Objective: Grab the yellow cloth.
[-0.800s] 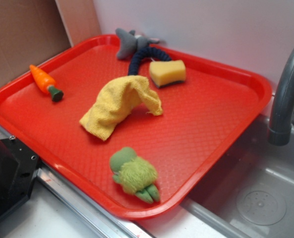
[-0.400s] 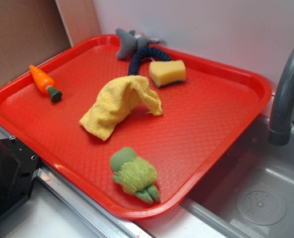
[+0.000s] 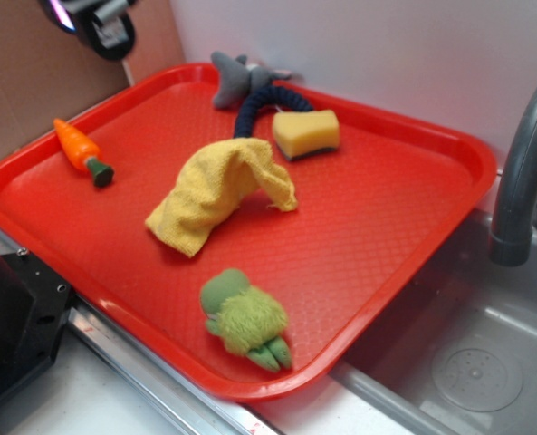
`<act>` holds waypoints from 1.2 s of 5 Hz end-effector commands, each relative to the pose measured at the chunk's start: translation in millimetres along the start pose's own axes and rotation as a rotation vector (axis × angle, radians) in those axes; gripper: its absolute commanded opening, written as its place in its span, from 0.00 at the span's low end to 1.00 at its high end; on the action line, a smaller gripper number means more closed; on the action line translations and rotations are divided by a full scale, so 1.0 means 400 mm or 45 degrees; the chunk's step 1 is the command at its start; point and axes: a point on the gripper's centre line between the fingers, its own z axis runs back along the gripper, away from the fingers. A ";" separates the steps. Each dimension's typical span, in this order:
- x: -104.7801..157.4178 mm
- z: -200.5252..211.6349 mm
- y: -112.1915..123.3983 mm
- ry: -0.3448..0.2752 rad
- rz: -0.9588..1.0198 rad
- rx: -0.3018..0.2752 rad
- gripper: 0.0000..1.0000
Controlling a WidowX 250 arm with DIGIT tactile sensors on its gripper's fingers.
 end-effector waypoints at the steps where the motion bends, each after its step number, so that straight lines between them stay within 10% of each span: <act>1: 0.110 -0.199 0.018 0.064 -0.224 0.034 1.00; 2: 0.134 -0.296 -0.021 0.235 -0.534 0.018 1.00; 3: 0.124 -0.347 -0.051 0.238 -0.730 -0.092 0.00; 6: 0.105 -0.201 -0.011 0.119 -0.490 -0.017 0.00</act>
